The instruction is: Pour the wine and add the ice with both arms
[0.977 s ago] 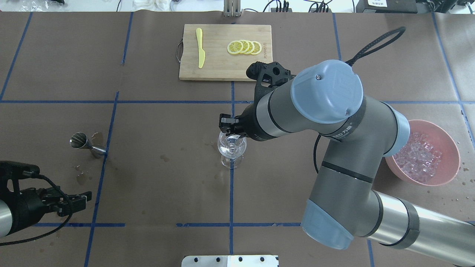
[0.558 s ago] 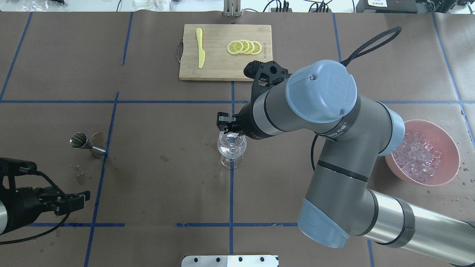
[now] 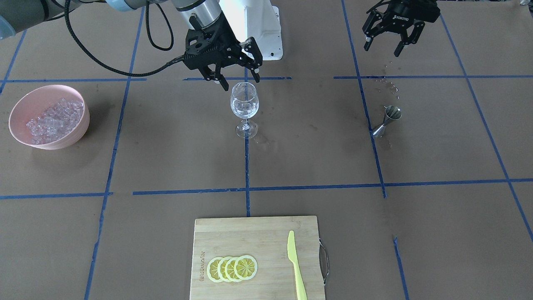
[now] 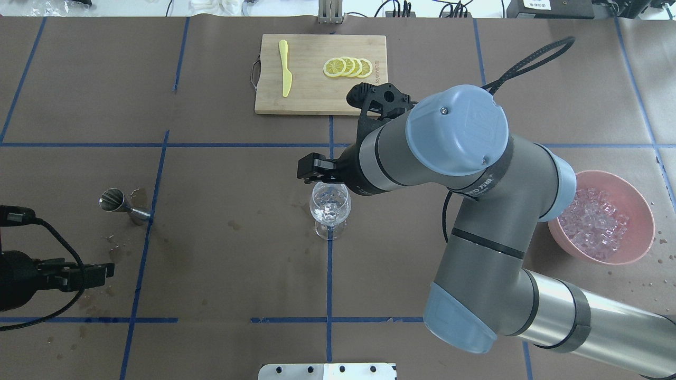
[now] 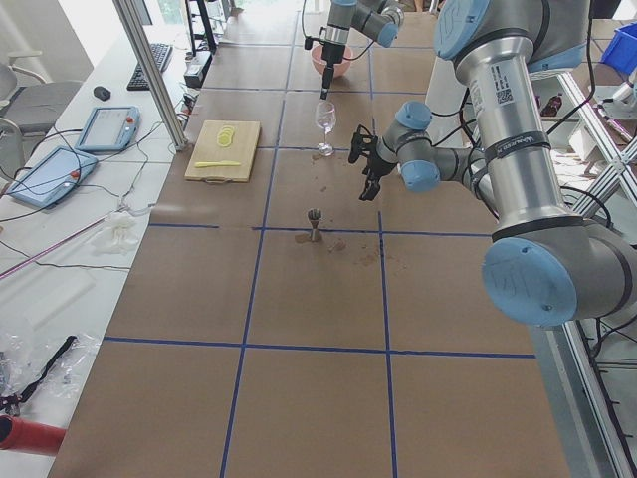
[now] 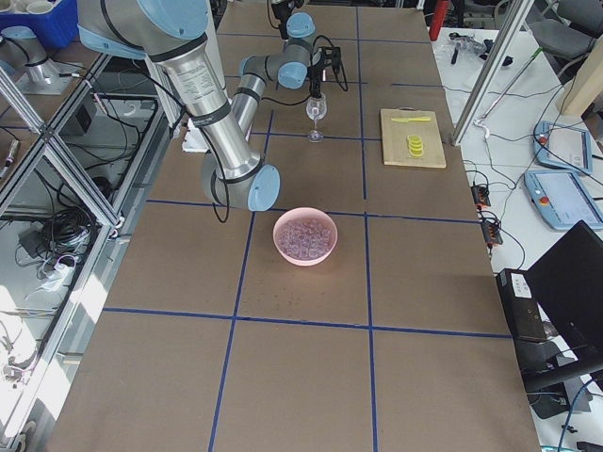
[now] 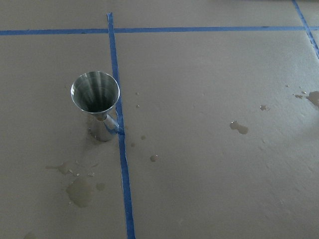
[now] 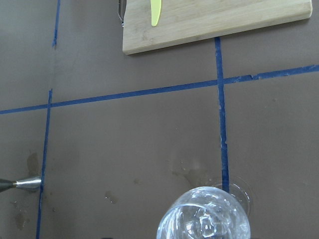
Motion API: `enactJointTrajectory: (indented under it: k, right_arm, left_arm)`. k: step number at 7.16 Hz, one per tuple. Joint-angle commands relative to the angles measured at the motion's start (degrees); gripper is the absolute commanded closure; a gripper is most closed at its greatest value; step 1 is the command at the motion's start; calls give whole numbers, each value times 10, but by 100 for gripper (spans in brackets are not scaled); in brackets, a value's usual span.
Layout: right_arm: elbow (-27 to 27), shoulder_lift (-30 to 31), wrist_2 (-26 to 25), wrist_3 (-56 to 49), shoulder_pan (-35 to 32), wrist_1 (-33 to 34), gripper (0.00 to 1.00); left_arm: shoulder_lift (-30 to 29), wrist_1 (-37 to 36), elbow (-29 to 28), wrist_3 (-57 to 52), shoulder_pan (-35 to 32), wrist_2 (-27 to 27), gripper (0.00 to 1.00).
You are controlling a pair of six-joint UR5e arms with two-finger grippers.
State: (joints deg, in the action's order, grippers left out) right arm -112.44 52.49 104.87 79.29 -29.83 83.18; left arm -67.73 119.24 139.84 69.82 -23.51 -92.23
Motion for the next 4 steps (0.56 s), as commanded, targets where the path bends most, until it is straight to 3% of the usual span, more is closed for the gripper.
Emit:
enactJointTrajectory:
  k: [1,3,4]
  right_arm:
    - [-20,7,8,-7,-22,24,0]
    - [-32,8,14,-41,-57,69,0]
    - [-32,13,29,-80,-85,87,0]
  left_arm:
    - [-70,-125,6,-140,-139,-91,0]
    - [-177,-244,-20,-215,-241,-142,0]
    - [-229,-250,-55,-244,-297,-181,0]
